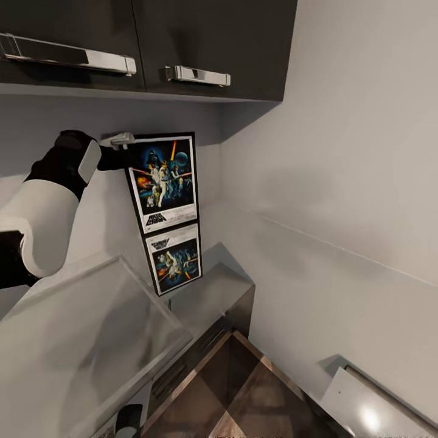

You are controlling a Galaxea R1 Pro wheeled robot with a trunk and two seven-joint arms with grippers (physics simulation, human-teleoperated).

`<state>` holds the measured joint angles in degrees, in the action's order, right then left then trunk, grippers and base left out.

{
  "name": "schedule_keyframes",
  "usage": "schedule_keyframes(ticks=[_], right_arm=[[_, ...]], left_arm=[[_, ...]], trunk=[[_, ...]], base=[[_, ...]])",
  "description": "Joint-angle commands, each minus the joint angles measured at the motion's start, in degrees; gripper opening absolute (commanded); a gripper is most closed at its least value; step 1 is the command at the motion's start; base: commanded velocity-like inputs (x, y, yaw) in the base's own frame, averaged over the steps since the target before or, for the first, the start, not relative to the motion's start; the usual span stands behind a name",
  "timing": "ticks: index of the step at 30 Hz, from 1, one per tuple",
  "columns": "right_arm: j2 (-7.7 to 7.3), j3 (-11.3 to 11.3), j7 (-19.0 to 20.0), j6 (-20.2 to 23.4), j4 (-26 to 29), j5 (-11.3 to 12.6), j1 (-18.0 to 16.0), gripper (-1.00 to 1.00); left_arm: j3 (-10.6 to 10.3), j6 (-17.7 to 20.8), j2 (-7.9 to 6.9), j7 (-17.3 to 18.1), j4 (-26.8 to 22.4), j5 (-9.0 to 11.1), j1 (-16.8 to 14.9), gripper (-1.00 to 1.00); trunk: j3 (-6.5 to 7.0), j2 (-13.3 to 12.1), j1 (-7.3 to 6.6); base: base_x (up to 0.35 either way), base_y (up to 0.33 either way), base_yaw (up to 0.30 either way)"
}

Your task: Pick up the poster from the kitchen countertop and hang it on one of the wall nails in the kitchen.

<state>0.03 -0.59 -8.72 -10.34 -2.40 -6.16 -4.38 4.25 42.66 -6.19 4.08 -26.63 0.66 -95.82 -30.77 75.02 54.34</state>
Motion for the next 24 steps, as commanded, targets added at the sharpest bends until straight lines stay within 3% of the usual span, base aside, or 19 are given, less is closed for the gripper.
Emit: schedule_keyframes(ticks=[1,24], right_arm=[[0.09,0.0,-0.3,-0.3,-0.2,-0.6,-0.1,1.00],[0.23,0.0,-0.3,-0.3,-0.2,-0.6,-0.1,1.00]], left_arm=[[0.2,0.2,-0.02,0.2,-0.1,0.0,-0.2,1.00],[0.2,0.1,0.01,0.2,-3.0,0.1,-0.9,1.00]], trunk=[[-0.15,0.0,0.00],[-2.16,0.0,0.00]], base=[[0.000,0.000,0.000],[0.000,0.000,0.000]])
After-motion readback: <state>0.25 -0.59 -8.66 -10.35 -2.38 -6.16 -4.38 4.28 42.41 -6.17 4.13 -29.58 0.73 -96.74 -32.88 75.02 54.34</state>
